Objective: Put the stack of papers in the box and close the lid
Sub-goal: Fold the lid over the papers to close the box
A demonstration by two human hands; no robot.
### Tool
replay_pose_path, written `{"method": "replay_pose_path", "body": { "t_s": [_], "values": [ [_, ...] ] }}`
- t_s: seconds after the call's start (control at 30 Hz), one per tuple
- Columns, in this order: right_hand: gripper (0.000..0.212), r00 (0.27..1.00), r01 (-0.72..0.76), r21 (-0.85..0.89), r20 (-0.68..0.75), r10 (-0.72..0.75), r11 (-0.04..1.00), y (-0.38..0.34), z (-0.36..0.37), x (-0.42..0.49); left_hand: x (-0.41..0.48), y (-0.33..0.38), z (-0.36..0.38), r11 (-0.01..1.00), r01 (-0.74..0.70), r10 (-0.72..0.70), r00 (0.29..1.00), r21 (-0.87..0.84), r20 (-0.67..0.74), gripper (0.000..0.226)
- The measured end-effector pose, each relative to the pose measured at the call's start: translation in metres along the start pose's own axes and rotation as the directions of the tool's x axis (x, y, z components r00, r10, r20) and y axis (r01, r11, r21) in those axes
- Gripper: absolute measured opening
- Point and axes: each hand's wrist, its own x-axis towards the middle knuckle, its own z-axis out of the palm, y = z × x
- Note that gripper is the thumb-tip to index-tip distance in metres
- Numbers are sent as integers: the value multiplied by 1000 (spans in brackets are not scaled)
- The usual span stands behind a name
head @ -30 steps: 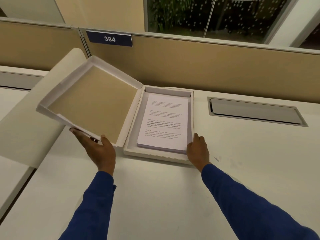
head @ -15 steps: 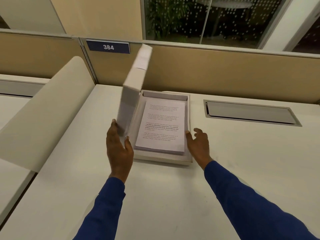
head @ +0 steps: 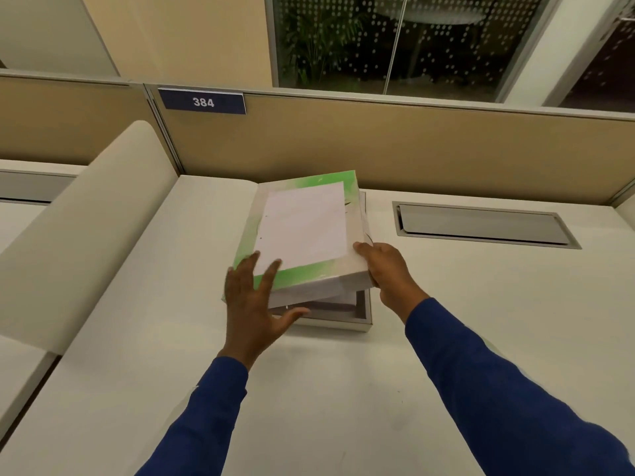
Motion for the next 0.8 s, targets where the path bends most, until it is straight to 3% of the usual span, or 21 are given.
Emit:
{"method": "replay_pose_path", "body": {
  "t_s": [0.07, 0.13, 0.2, 0.23, 0.33, 0.53, 0.8],
  "values": [
    [44, 1000, 12, -71, -13, -13, 997, 11, -3, 3, -3, -4, 0, 965, 259, -259, 966, -28, 7, 103],
    [47, 999, 18, -155, -25, -22, 988, 21, -5, 2, -2, -8, 0, 778, 612, -607, 790, -144, 79, 97],
    [50, 999, 24, -233, -23, -30, 972, 31, -5, 0, 2, -13, 0, 553, 787, -754, 612, -274, 238, 86],
    [52, 999, 30, -264, -21, -37, 964, 36, -6, -2, 3, -15, 0, 522, 790, -743, 606, -321, 282, 75],
    [55, 997, 59, -316, -22, -69, 947, 51, -9, -9, 1, -17, -2, 593, 718, -676, 690, -364, 260, 46],
    [49, 979, 165, -473, -30, -203, 866, 78, -11, -16, 0, -16, 1, 690, 677, -629, 736, -257, 249, 70],
    [58, 976, 130, -655, -46, -211, 745, 86, -8, -12, 10, -9, -1, 775, 617, -576, 778, -134, 251, 65]
  ]
}}
